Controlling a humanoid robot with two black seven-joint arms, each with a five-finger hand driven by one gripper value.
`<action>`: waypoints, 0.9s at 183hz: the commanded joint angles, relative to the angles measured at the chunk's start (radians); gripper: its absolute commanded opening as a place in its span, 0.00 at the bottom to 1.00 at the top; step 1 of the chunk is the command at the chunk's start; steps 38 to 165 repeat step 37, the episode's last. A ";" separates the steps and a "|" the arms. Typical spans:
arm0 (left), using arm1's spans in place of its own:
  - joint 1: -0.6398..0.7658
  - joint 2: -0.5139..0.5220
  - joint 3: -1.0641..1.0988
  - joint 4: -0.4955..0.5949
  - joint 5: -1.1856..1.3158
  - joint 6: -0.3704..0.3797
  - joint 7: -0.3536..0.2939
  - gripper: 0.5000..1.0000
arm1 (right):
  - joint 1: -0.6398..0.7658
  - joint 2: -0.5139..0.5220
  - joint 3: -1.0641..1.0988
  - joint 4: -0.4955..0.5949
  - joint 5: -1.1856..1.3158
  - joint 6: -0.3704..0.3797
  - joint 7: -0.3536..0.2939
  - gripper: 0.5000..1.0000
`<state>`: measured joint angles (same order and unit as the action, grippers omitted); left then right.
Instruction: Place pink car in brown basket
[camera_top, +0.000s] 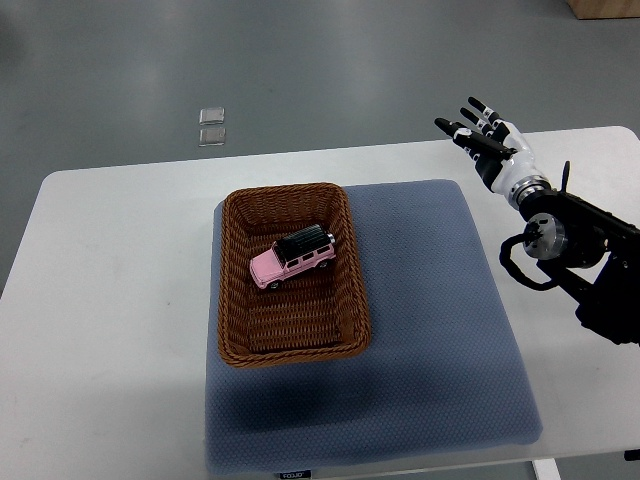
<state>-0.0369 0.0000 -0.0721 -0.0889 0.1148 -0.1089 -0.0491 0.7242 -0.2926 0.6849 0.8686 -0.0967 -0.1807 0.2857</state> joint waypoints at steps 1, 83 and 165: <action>0.000 0.000 0.000 0.001 0.000 0.000 0.000 1.00 | -0.008 0.003 0.008 -0.006 0.003 0.000 0.004 0.83; 0.000 0.000 0.000 0.000 0.000 0.000 0.000 1.00 | -0.017 0.009 0.008 -0.026 -0.003 0.001 0.004 0.83; 0.000 0.000 0.000 0.000 0.000 0.000 0.000 1.00 | -0.017 0.009 0.008 -0.026 -0.003 0.001 0.004 0.83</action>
